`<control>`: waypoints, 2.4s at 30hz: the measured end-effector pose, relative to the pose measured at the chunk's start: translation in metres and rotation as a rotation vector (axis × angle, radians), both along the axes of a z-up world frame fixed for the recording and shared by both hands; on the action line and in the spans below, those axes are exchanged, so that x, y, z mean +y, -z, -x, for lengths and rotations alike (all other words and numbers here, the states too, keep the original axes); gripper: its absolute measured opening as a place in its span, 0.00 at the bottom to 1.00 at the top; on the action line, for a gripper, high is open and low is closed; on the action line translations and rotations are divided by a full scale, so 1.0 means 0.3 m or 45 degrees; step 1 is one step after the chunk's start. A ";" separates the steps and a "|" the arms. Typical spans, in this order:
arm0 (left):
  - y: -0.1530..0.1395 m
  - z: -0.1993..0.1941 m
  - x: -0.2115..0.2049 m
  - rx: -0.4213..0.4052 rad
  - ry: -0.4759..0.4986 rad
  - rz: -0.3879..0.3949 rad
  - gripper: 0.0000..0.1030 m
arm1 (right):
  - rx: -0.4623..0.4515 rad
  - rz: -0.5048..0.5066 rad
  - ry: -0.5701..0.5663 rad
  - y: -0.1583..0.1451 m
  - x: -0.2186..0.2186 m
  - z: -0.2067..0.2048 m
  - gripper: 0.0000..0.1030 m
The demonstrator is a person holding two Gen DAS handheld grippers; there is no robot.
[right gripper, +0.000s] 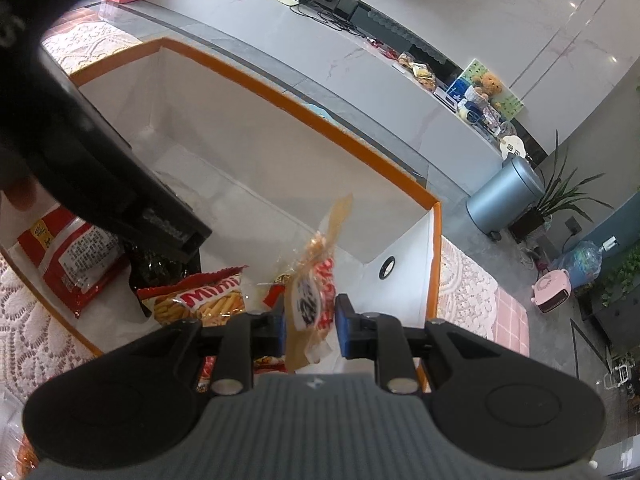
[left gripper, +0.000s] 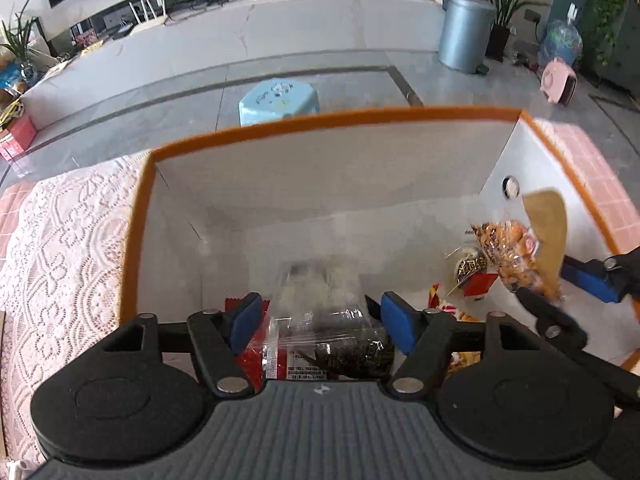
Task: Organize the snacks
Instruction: 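Open both tools to release the packets into the box and lift away, then move both tools back to the remaining snacks in front of the box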
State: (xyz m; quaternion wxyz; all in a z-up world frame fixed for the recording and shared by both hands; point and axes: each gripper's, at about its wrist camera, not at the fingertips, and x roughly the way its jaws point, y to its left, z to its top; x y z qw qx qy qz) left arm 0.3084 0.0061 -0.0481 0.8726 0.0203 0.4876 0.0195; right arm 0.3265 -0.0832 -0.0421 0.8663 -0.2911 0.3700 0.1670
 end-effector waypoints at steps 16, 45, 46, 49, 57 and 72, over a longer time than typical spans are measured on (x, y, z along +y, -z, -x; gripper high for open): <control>-0.139 0.160 0.028 -0.145 -0.070 0.023 0.80 | -0.029 -0.152 0.034 -0.132 -0.022 0.099 0.57; -0.215 0.740 -0.001 -0.320 0.005 0.250 0.81 | -0.084 -0.675 0.214 -0.253 -0.284 0.722 0.90; -0.209 0.751 0.004 -0.319 0.010 0.255 0.81 | -0.073 -0.685 0.218 -0.239 -0.287 0.741 0.90; -0.179 0.787 0.020 -0.309 0.001 0.283 0.81 | -0.076 -0.702 0.233 -0.207 -0.298 0.785 0.90; -0.095 0.848 0.033 -0.259 0.040 0.331 0.80 | -0.172 -0.652 0.223 -0.127 -0.312 0.878 0.90; 0.047 0.840 0.012 -0.039 0.103 0.376 0.75 | -0.171 -0.541 0.182 0.053 -0.265 0.917 0.87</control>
